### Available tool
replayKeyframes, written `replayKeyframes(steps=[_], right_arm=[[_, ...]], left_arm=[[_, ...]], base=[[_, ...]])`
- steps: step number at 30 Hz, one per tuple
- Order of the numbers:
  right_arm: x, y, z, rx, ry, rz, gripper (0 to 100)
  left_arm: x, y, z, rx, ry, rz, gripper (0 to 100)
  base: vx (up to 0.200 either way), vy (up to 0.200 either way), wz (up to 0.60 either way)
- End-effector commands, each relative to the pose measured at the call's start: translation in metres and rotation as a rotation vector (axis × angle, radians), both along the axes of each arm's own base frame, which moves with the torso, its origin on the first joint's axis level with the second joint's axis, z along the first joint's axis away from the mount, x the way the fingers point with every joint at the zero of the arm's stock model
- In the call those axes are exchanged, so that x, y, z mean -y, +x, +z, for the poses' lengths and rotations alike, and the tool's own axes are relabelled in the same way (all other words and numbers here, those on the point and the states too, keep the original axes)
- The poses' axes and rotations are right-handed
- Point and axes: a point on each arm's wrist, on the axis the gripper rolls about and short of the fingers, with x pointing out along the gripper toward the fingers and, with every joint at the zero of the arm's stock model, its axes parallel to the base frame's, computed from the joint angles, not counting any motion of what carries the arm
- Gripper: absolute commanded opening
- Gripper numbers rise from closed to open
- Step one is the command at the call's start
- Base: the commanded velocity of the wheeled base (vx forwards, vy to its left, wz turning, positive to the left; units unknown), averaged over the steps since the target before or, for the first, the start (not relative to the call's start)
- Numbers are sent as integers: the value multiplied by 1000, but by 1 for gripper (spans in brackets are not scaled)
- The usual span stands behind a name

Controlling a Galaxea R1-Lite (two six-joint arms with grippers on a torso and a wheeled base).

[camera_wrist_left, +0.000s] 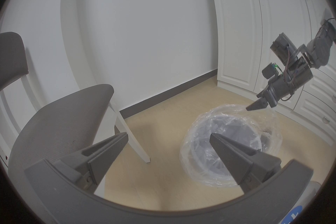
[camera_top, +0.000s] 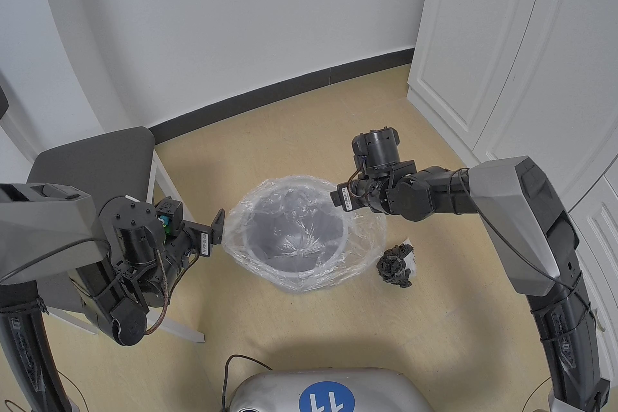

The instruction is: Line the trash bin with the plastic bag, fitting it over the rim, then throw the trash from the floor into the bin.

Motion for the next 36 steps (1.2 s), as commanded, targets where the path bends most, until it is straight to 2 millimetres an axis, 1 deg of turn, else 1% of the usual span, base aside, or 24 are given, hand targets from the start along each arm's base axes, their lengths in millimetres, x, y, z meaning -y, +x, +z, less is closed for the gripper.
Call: replayKeyframes(steps=[1,2,4,6,9,11,17,19,21,22,27,31,36], right_arm=[[-3,2,-15,-23,-16,6,100],[-4,3,-22,-17,-22,16,100],[-3,8,-27,6,-40,31,100],[-2,13,-40,24,-61,43,100],[-5,21,-55,103,-27,40,100],[-6,25,-61,163,3,34,100],[-2,33,-64,261,62,15,100],[3,36,-69,271,66,4,100],[4,36,-70,269,65,2,100],[11,40,-76,263,61,-8,100],[26,48,-92,244,74,-23,100],[40,55,-96,269,106,-43,100],[53,60,-93,302,120,-80,100]], left_arm=[[0,0,1,4,-1,0,100],[1,0,1,2,-1,-2,100],[1,0,0,1,0,-2,100],[1,0,0,1,0,-2,100],[1,0,1,4,-1,0,100],[1,1,1,5,-2,0,100],[1,1,0,2,-1,0,100],[1,1,0,2,-1,0,100],[1,1,0,2,-1,0,100],[1,1,0,2,-1,0,100],[1,0,0,1,0,-2,100],[2,1,-1,-1,0,-3,100],[2,0,-1,-1,0,-5,100]], base=[[0,0,0],[0,0,0],[0,0,0],[0,0,0],[0,0,0],[0,0,0],[0,0,0],[0,0,0],[0,0,0],[0,0,0],[0,0,0],[0,0,0],[0,0,0]])
